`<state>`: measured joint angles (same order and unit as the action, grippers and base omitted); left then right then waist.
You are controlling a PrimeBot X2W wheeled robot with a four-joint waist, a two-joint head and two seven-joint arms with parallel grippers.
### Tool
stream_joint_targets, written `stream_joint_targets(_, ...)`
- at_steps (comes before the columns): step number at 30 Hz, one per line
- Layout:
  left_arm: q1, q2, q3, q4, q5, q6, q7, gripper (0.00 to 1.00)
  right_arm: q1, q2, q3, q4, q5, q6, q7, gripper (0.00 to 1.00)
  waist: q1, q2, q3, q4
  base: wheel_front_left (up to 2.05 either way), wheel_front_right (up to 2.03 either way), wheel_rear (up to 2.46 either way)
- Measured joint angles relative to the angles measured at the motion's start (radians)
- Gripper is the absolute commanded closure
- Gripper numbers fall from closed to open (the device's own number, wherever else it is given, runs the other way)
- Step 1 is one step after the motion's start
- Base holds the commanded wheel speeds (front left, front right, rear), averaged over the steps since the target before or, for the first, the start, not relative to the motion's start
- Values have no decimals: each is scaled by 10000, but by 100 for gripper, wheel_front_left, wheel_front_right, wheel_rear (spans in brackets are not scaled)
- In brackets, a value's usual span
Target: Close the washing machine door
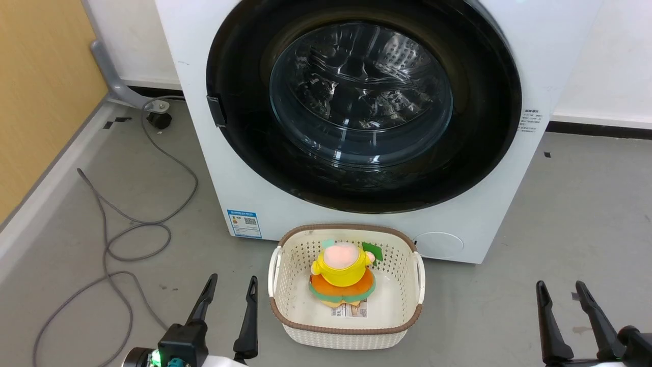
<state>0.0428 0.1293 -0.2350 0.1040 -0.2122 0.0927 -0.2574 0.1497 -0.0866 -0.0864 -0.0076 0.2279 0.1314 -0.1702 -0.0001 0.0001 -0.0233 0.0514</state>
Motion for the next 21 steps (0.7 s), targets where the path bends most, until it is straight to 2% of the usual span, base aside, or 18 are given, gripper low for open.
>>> stream_joint_targets(7,0,31,-8,-10,81,42,0,0,1,-4,10,65,2,0,-61,0,0,0,-35,-28,0,0,0)
stream_joint_targets(8,0,46,-8,-44,100,46,0,100,1,-6,21,75,2,0,-88,100,0,-1,-39,-33,0,0,0)
stream_joint_targets(21,-5,19,96,-69,186,6,153,100,-12,-4,50,75,-92,0,12,100,0,0,-24,-70,0,0,0)
